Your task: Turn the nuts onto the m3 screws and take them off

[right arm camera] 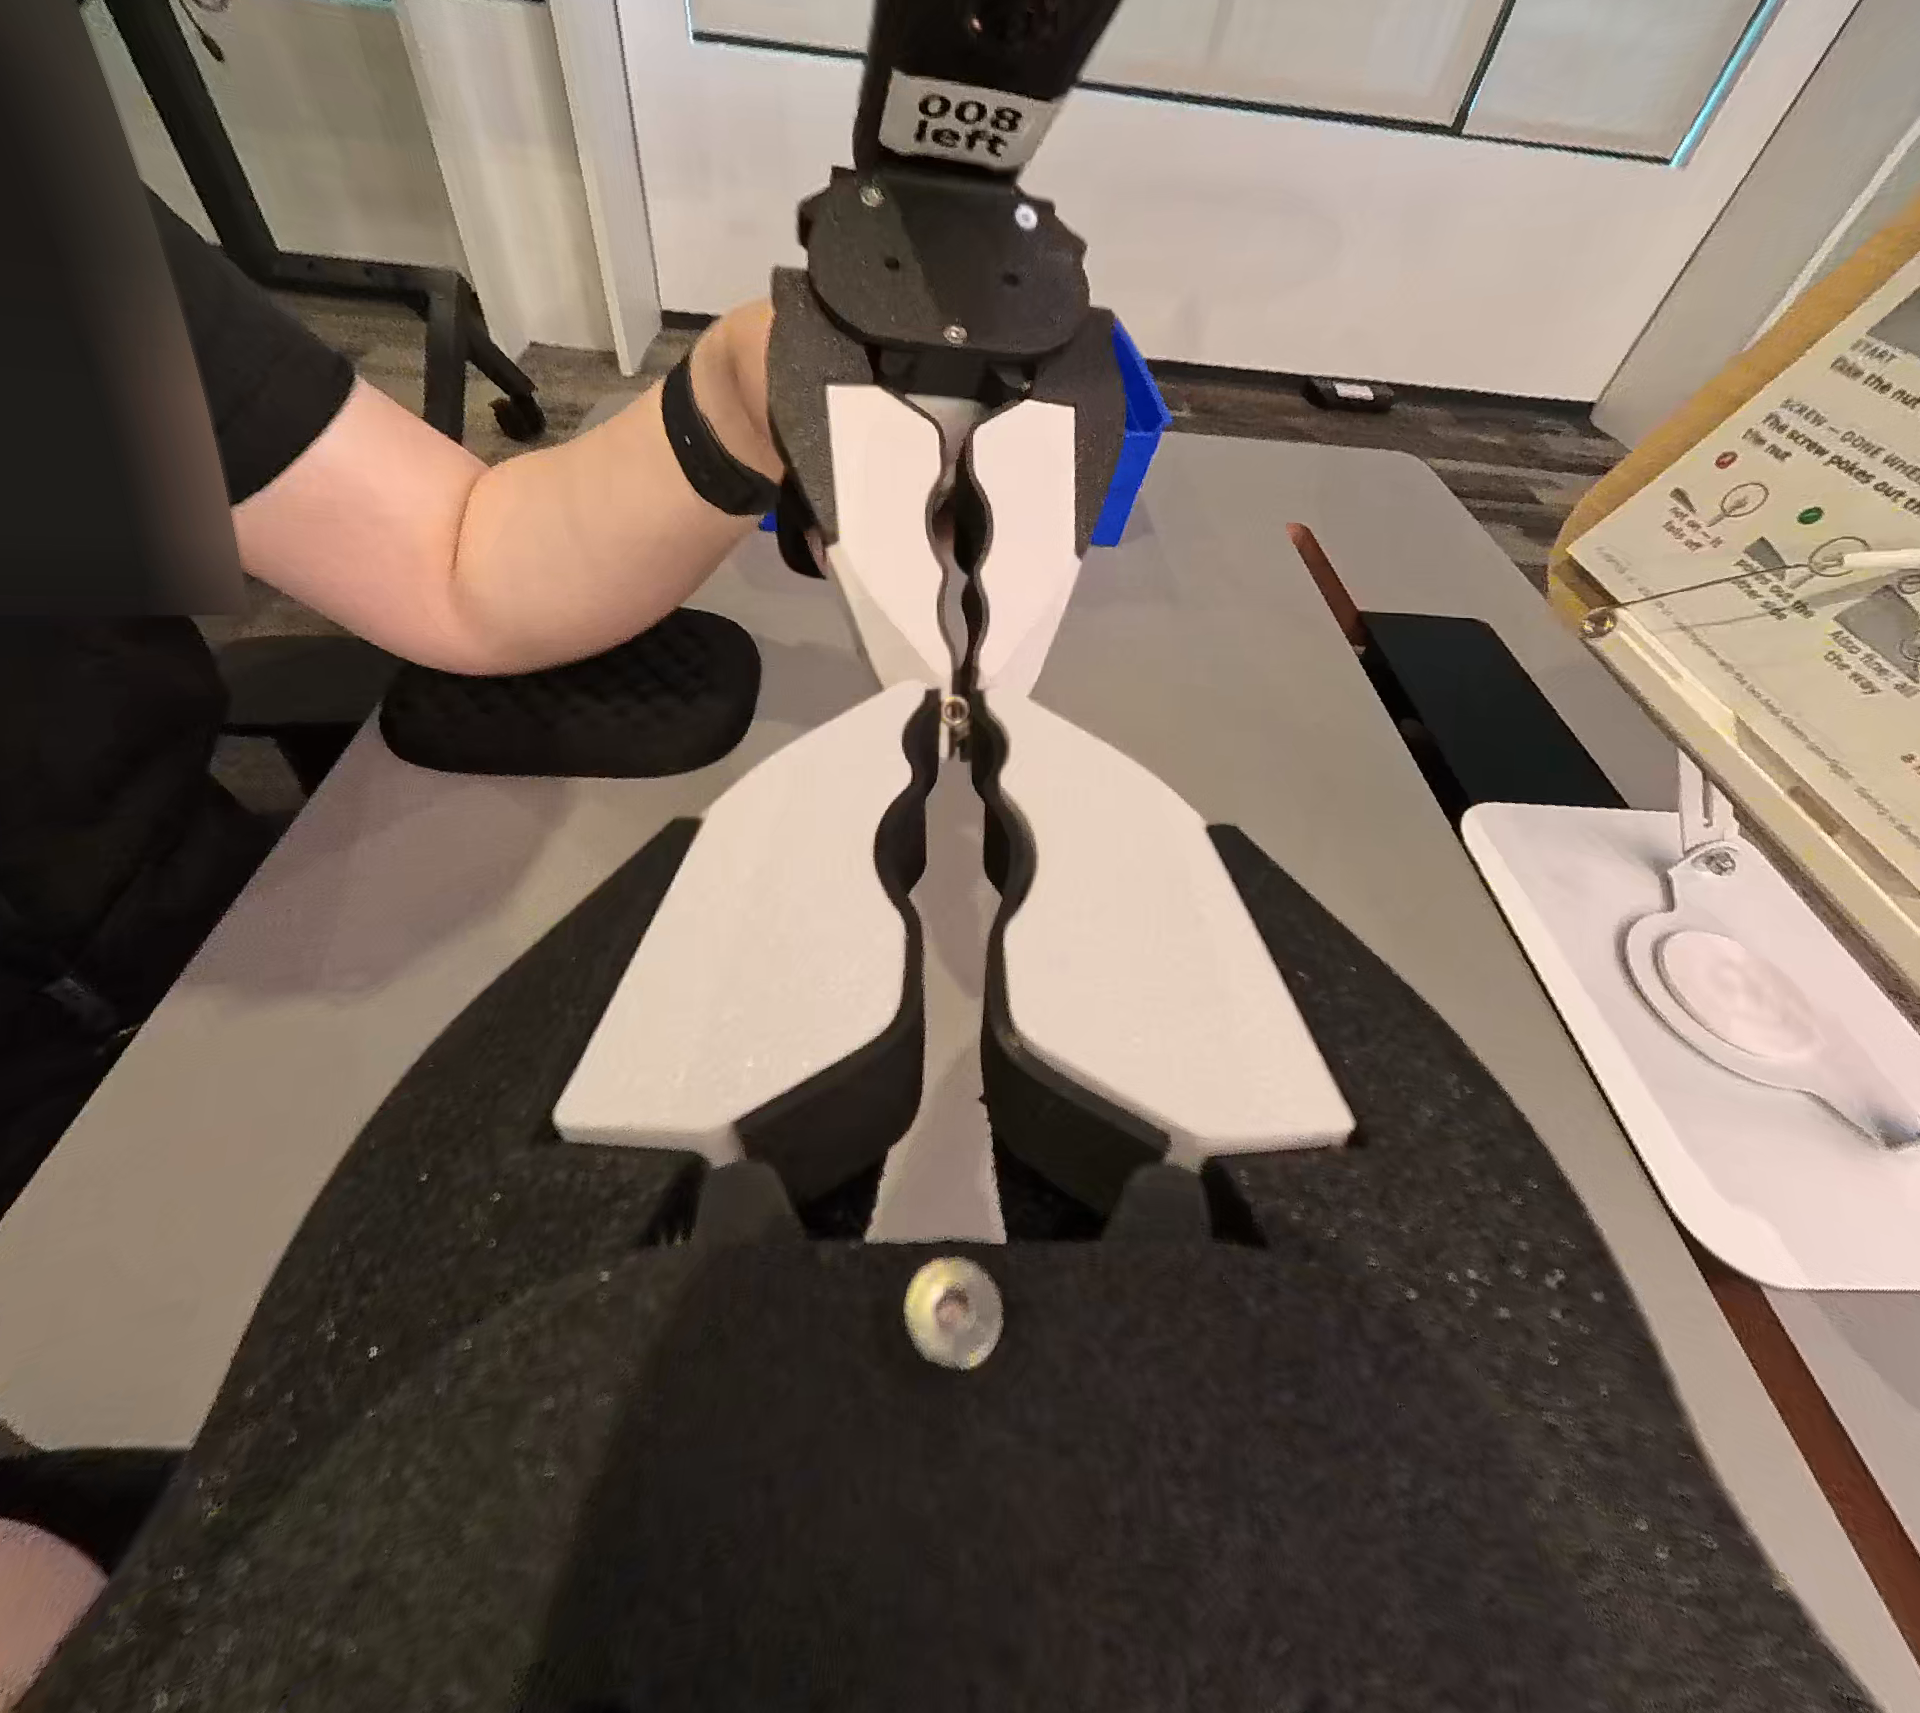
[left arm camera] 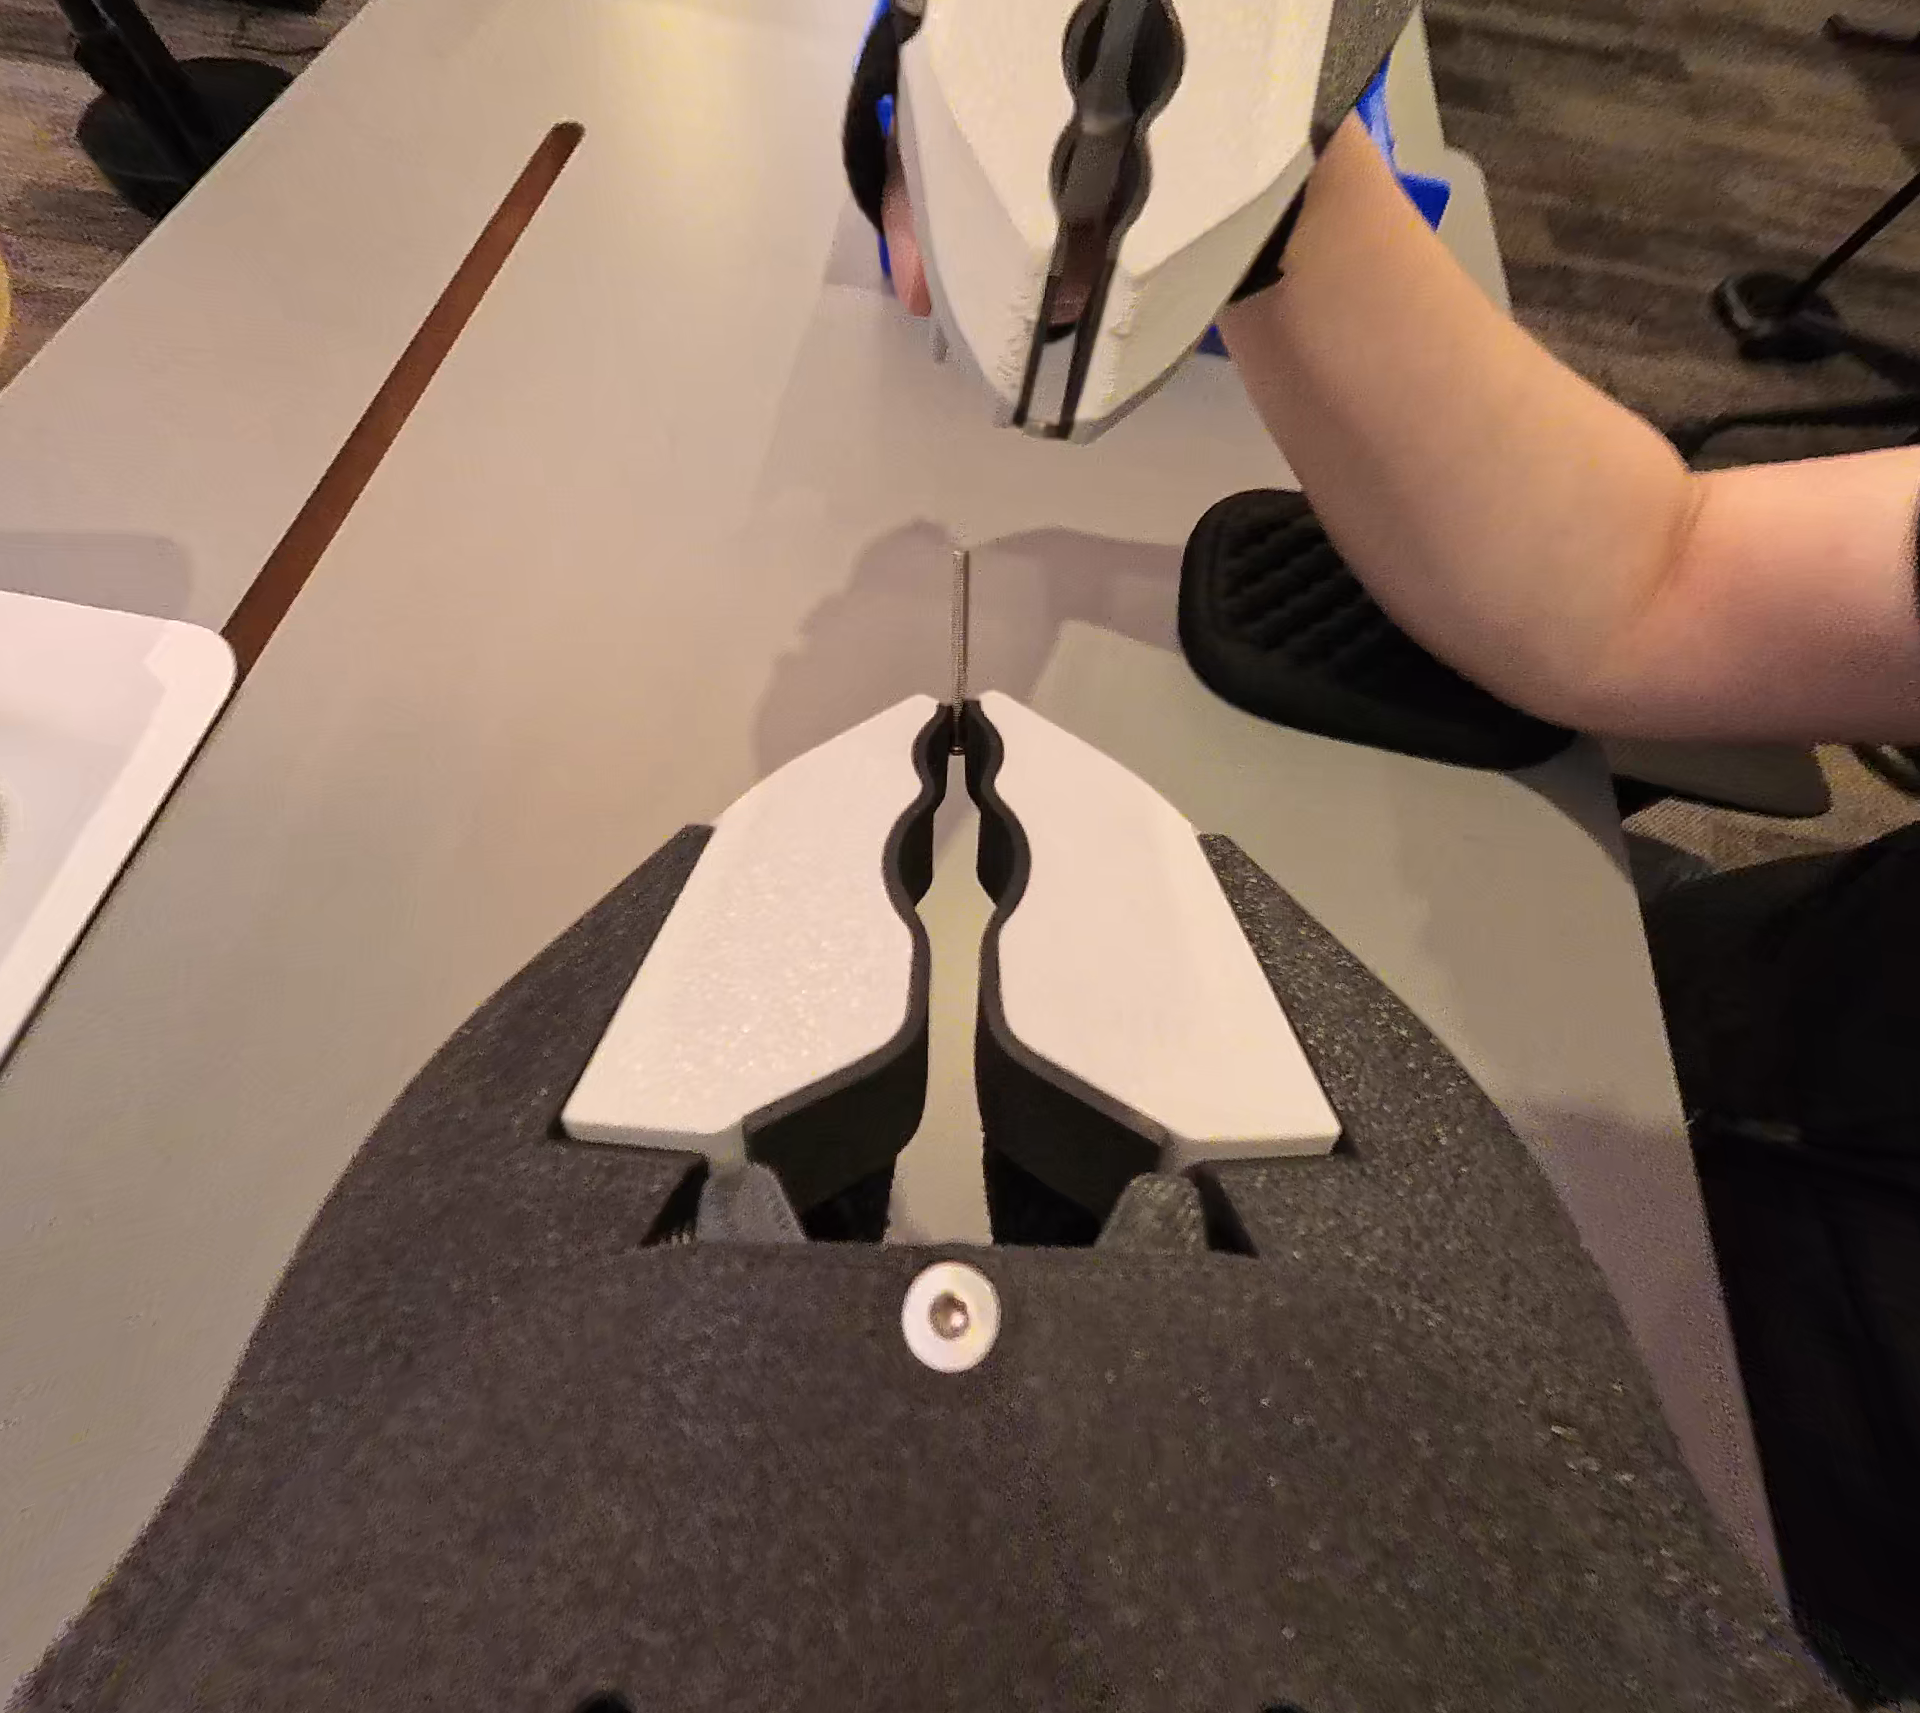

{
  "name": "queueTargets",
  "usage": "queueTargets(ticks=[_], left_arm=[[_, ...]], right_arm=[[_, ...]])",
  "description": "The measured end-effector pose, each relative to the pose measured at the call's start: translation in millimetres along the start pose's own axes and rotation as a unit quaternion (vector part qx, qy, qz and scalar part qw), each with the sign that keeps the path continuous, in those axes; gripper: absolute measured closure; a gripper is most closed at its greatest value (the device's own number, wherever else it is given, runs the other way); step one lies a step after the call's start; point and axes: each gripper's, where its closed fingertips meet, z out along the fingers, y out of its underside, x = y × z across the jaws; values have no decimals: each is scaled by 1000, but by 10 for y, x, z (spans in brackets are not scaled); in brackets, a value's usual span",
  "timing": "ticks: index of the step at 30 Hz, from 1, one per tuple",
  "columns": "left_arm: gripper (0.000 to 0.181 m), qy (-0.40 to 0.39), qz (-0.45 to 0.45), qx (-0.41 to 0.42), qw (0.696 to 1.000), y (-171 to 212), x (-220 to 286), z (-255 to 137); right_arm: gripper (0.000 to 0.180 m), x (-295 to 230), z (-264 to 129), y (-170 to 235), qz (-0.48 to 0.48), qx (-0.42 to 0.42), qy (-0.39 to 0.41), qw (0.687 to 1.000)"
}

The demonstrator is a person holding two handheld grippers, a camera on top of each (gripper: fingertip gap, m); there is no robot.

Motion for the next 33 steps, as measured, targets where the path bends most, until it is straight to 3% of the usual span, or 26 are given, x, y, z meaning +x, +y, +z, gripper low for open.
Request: queueTargets(ticks=[33], left_arm=[[179,-23,31,-31,999,40,14,48]], right_arm=[[175,24,144,165,-12,-43,-6,999]])
